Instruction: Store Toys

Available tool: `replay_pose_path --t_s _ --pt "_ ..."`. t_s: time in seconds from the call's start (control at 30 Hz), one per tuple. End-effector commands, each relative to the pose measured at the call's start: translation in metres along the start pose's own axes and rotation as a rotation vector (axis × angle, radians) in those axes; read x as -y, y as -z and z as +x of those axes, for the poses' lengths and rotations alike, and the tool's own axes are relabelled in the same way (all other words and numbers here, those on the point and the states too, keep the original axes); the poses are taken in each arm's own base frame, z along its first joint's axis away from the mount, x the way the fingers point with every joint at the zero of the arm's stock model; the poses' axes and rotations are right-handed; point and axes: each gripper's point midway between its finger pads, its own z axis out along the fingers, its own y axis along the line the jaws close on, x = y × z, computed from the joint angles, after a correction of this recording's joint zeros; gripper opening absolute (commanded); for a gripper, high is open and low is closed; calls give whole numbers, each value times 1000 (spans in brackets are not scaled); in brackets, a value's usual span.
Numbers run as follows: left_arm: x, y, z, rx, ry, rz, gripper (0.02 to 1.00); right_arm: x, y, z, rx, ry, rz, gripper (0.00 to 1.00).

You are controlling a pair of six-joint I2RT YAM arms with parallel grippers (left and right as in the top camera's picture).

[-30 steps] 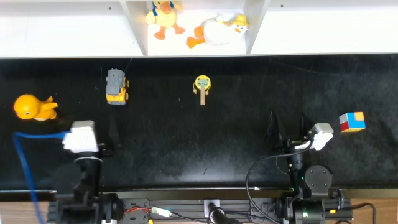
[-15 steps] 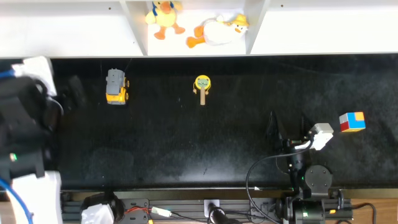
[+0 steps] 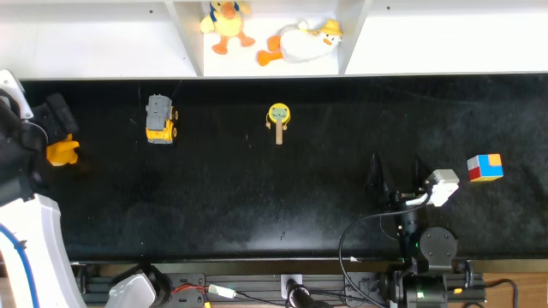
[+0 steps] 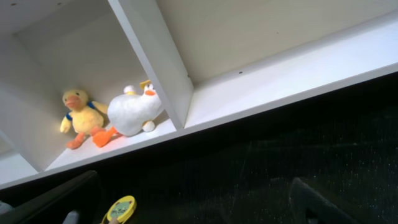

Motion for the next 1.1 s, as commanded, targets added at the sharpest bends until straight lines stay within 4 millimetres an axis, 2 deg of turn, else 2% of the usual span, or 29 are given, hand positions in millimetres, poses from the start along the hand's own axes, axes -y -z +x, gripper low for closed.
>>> replay_pose_path --t_s 0.03,0.27,0.5,0.8,1.1 --pt "-22 3 1 -26 7 -63 998 1 0 4 -2 0 -2 996" --pt "-69 5 34 -140 105 -124 996 1 0 4 -2 0 -2 993" --pt "-82 5 40 -150 14 -84 996 1 0 4 -2 0 -2 996" --pt "-58 -27 65 -218 -76 125 998 1 0 4 -2 0 -2 996" --pt "-55 -69 92 -310 -113 184 996 1 0 4 -2 0 -2 996"
